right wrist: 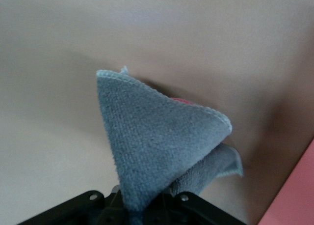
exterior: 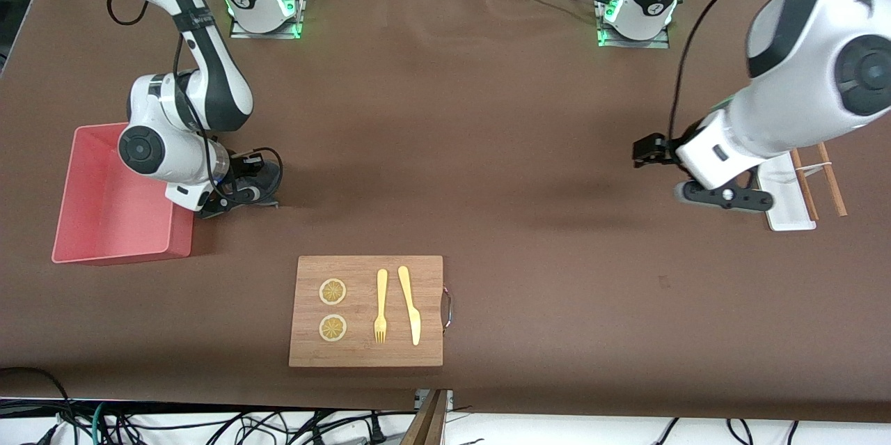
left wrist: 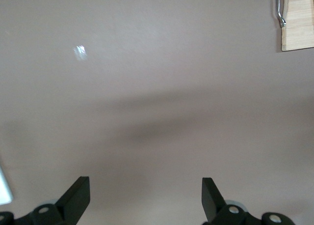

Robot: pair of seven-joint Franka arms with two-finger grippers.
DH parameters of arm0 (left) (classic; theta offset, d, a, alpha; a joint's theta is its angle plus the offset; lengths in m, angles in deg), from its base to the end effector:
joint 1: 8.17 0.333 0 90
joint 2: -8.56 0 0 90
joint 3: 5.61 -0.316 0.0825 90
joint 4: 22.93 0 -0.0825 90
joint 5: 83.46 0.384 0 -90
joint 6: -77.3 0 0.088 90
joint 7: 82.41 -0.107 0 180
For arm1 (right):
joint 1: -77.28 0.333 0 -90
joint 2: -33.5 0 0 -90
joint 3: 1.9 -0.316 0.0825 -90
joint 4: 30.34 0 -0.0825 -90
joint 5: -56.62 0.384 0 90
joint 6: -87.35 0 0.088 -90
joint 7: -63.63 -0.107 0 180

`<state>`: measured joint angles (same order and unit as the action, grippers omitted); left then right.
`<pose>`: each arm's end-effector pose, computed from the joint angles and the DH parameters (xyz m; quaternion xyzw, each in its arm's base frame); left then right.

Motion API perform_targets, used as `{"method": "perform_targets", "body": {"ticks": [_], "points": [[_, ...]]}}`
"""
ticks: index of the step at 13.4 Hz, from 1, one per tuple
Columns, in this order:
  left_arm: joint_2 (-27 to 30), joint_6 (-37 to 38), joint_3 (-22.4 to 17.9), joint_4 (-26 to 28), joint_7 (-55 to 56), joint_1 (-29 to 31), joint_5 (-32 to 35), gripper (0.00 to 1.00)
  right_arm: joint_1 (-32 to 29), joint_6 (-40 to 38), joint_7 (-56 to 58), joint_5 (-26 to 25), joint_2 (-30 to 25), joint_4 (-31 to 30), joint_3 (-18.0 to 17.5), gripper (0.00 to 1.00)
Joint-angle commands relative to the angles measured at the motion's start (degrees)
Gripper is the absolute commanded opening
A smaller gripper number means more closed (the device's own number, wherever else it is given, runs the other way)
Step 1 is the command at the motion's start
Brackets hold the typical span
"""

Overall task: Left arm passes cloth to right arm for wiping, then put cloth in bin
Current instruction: 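Move the cloth toward the table while the left gripper returns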

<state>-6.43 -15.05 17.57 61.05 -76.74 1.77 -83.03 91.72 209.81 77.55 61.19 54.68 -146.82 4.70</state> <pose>0.6145 -0.1147 0.5337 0.9958 -0.0625 -0.0544 0.0391 0.5620 0.0816 0.2445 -0.9779 -0.1630 0.1298 0.0164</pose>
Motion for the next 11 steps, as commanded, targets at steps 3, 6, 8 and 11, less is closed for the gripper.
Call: {"method": "perform_targets", "body": {"ticks": [3,6,8,11], "points": [[10.31,-1.95,-16.76,7.13,-6.99,-9.76,1.24,1.0,0.85,1.91,-4.25,4.28,2.9,0.64,-0.36,0.0],[16.83,-9.08,-23.34,18.13,-7.25,-14.68,1.68,1.0,3.13,2.52,-6.34,7.38,5.45,1.95,-0.45,0.0],[16.22,-6.9,-23.27,17.62,-7.34,-13.9,1.07,1.0,6.46,4.19,-11.86,8.17,6.33,2.31,-0.45,0.0],[15.78,-6.63,-23.09,16.83,-6.64,-13.98,1.33,1.0,12.43,3.75,-21.7,11.07,6.77,4.85,-0.45,0.0]]}}
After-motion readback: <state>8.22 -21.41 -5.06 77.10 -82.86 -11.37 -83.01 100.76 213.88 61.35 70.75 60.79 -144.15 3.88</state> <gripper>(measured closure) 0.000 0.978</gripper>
